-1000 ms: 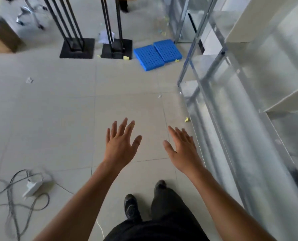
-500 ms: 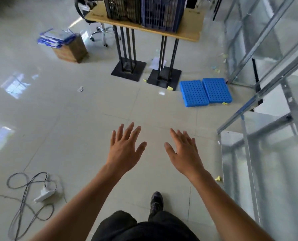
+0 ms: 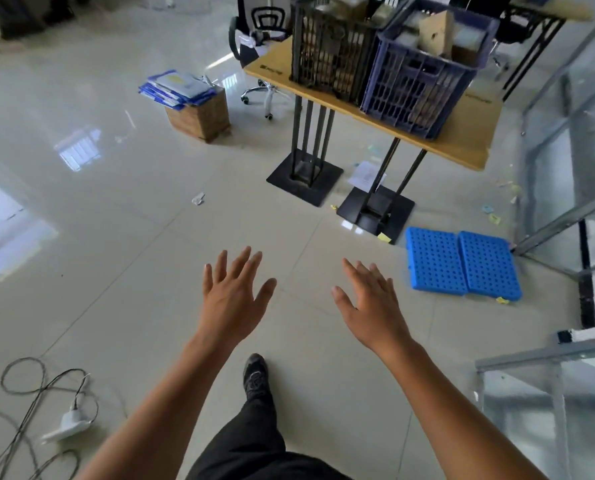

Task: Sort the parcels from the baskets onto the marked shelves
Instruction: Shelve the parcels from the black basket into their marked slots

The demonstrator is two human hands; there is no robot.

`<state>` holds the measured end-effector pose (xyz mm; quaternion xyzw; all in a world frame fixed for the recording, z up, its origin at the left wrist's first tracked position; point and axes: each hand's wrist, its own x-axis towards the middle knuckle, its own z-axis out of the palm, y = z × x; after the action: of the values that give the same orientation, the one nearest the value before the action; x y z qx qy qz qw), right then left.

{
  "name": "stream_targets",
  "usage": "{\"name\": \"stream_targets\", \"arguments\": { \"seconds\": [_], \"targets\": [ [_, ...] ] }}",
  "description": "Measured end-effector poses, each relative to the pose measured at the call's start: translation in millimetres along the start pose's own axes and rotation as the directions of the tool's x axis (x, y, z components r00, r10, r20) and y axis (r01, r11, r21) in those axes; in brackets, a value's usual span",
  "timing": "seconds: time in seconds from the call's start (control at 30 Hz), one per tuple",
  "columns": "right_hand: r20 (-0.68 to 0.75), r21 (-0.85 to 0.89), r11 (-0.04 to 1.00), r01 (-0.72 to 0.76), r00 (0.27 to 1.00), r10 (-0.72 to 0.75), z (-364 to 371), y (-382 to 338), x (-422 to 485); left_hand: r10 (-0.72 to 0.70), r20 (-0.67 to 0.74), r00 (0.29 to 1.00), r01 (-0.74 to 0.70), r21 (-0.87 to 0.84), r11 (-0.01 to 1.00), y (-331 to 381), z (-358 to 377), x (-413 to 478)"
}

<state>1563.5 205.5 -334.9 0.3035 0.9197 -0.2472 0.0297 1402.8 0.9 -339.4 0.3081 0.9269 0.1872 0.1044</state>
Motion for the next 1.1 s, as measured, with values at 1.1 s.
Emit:
{"name": "stream_targets", "arguments": {
  "seconds": [1.1],
  "targets": [
    [-0.186,0.116,0.988,0.101,0.980,-0.078,-197,-37,600,0.132,-0.083,0.988,-0.127,0.061,0.990,81,-100,626]
  ]
}}
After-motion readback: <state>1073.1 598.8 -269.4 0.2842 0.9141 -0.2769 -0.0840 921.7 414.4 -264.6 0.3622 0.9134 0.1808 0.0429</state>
